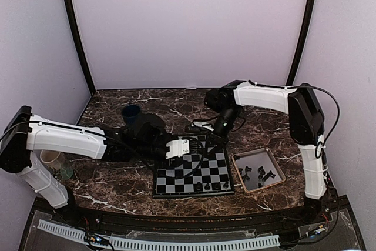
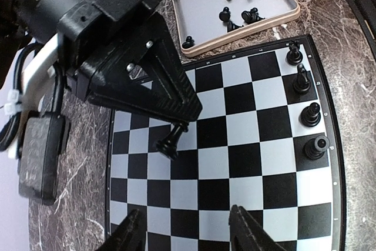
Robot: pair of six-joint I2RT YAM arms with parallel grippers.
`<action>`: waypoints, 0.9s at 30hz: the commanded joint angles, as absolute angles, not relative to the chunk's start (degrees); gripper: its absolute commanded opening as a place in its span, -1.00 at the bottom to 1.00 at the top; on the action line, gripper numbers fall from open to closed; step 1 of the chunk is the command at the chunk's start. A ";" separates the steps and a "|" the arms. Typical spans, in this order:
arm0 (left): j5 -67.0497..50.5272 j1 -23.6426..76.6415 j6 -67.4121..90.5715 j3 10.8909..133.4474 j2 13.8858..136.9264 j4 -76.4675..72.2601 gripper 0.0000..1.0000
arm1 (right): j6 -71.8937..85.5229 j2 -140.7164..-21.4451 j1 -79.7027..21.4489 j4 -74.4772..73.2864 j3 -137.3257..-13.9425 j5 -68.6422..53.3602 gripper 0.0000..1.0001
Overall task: Set up the chess pieces on the board
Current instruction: Pass from the right arm to the left
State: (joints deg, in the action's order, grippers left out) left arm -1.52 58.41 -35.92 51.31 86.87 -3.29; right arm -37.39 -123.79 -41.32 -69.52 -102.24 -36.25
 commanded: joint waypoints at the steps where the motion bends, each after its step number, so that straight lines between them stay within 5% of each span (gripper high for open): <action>1: -0.67 58.80 -42.15 55.13 89.50 -4.89 0.02 | -37.20 -124.98 -41.97 -71.59 -104.04 -39.57 -0.79; 27: 7.71 62.17 -51.18 61.44 102.55 -8.78 -0.14 | -37.57 -125.86 -42.97 -73.13 -104.44 -41.34 -0.78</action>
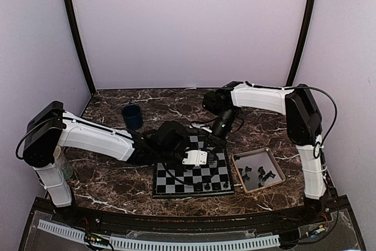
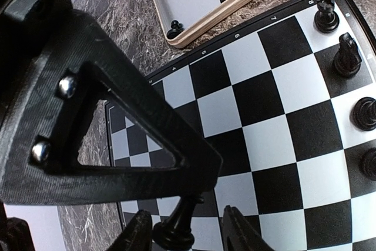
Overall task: Set up the chess pieces on the board
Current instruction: Pass from the right arm to the left, then pass from the left arm to the right
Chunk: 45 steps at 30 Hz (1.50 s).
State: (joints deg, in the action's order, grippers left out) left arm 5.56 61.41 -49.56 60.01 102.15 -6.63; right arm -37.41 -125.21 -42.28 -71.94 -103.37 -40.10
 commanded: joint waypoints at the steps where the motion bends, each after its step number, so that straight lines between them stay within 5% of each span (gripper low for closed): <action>1: 8.07 62.26 -51.44 61.44 102.75 -8.94 -0.16 | -37.58 -125.86 -43.05 -73.13 -104.37 -41.31 -0.78; 21: 11.38 62.93 -48.98 61.48 103.15 -9.50 -0.68 | -36.77 -121.04 -43.20 -72.40 -102.40 -39.71 -0.68; 31: 10.29 61.57 -33.67 61.29 99.94 -10.16 -0.71 | -33.37 -108.57 -34.43 -67.91 -99.89 -39.27 -0.43; 38: 4.75 59.39 -15.87 58.82 96.60 -17.45 -0.70 | -23.68 -98.67 -29.38 -51.98 -94.60 -40.56 -0.31; 45: 2.82 58.46 -8.76 56.72 94.78 -24.32 -0.68 | -14.19 -100.65 -29.12 -46.26 -93.87 -51.22 -0.25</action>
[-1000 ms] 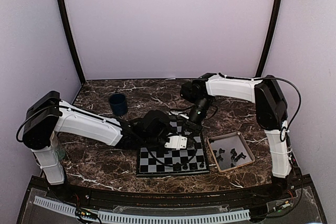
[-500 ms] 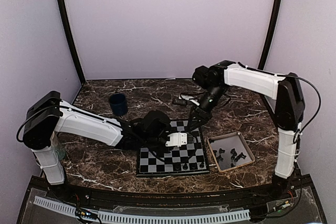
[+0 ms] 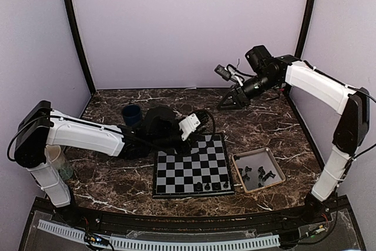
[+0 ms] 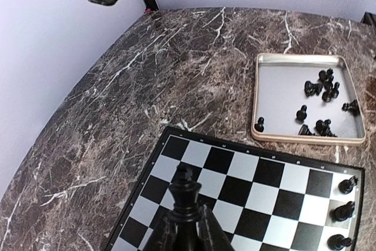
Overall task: Set up the chess pieces on the board
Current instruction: Pass from the left arm to the right
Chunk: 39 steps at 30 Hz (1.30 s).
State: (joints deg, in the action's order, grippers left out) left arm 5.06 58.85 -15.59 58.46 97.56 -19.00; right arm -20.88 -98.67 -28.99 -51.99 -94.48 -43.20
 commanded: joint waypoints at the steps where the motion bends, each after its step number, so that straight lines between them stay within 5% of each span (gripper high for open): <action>1: 2.69 58.33 -8.25 56.64 94.63 -24.73 -0.68 | -13.82 -101.09 -29.36 -46.05 -93.92 -52.12 -0.24; 19: -0.55 56.87 -4.28 55.75 93.77 -28.55 -0.67 | -14.02 -105.90 -36.19 -47.57 -94.76 -52.50 -0.23; 28: -0.51 56.86 -3.87 54.94 93.23 -29.40 -0.67 | -14.02 -106.47 -36.76 -47.61 -94.44 -52.31 -0.44; 39: -0.17 56.87 -3.36 54.13 92.57 -30.29 -0.66 | -14.40 -107.18 -37.43 -48.11 -94.19 -50.90 -0.43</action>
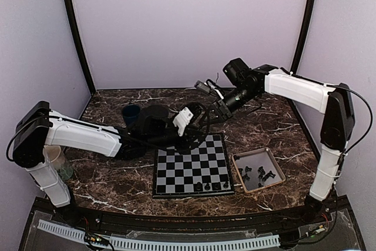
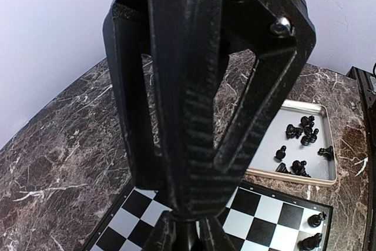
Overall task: Set up the chess pieces on the board
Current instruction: Pass from the left arm to the right
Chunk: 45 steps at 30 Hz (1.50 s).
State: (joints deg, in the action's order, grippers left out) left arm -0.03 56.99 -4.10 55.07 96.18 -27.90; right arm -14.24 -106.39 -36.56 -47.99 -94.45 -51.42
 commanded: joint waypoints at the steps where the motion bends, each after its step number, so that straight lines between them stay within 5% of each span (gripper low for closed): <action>1: -0.15 56.87 -3.34 54.08 92.56 -30.32 -0.66 | -14.41 -107.23 -37.56 -48.11 -94.12 -50.89 -0.44; 14: -0.77 56.87 -2.87 53.48 92.19 -30.32 -0.65 | -14.00 -107.45 -37.71 -47.95 -94.77 -51.47 -0.56; 20: -1.05 56.84 -2.46 53.34 92.20 -30.28 -0.64 | -13.32 -107.23 -37.72 -47.64 -95.25 -52.18 -0.42; 30: -1.23 56.86 -2.63 53.72 92.61 -30.07 -0.63 | -13.29 -107.58 -37.79 -47.37 -95.51 -53.57 -0.76; 39: 3.27 56.31 -2.48 53.40 89.98 -23.73 0.00 | -15.37 -106.51 -37.80 -48.45 -97.04 -47.47 -0.82; 45: 6.64 53.49 -4.01 51.03 82.13 -14.76 0.19 | -18.62 -105.00 -37.80 -49.60 -98.09 -39.92 -0.82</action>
